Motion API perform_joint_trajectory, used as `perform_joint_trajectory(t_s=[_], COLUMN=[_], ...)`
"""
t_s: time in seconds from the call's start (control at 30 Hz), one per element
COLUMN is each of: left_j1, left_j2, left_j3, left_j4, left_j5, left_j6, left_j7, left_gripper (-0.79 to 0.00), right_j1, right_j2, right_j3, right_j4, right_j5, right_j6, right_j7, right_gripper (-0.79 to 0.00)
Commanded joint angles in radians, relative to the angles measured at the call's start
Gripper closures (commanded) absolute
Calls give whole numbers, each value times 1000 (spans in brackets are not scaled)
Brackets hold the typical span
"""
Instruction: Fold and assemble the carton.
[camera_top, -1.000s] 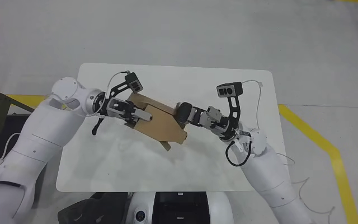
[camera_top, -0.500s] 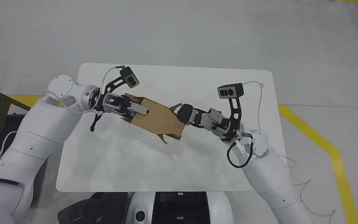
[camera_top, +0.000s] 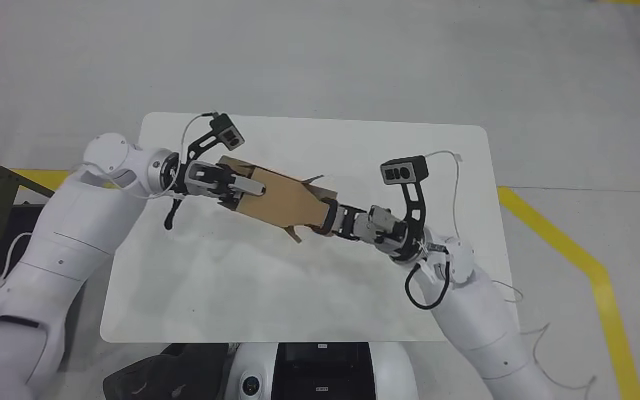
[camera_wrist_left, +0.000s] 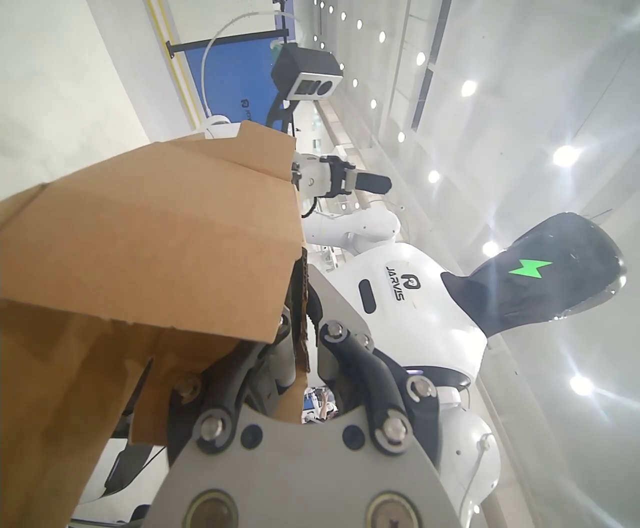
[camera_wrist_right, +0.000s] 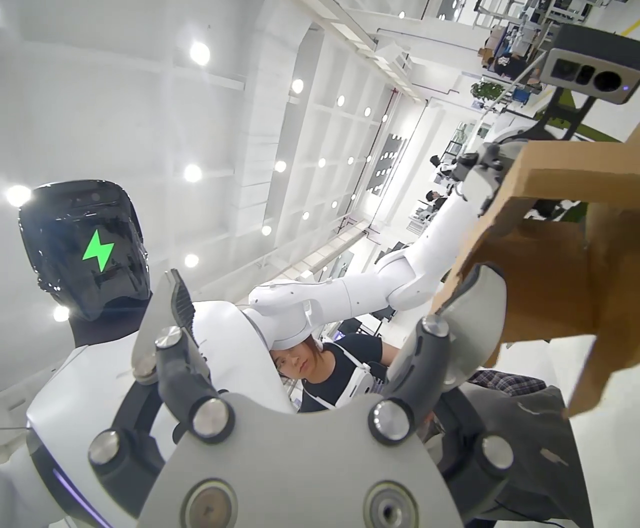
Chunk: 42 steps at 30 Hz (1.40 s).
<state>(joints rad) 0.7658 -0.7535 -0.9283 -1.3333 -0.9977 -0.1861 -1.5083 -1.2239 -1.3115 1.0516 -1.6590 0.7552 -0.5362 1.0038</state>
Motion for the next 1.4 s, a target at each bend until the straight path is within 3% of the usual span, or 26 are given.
perform_joint_trajectory(t_s=[0.0, 0.33, 0.63, 0.8, 1.1, 1.37], left_j1=[0, 4, 9, 10, 22, 34], left_j2=[-3, -20, -33, -35, -25, -14], left_j3=[0, 1, -15, -42, -83, -85], left_j4=[1, -25, -35, -6, 16, -25], left_j5=[15, 93, 63, 27, -60, -108], left_j6=[0, 4, 18, 28, 72, 125], left_j7=[7, 30, -14, -28, -28, -28], left_gripper=[0, 0, 0, 0, 0, 0], right_j1=[0, 65, 88, 50, -52, -82], right_j2=[0, -17, -26, -13, 25, 31], right_j3=[-3, -73, -99, -32, 132, 130], right_j4=[-11, -17, 19, -15, -35, 44], right_j5=[6, -48, -77, -61, -138, -212], right_j6=[3, 40, 48, 36, 113, 117], right_j7=[7, -15, -47, -32, -40, -67], right_gripper=[-785, -785, -785, -785, -785, -785])
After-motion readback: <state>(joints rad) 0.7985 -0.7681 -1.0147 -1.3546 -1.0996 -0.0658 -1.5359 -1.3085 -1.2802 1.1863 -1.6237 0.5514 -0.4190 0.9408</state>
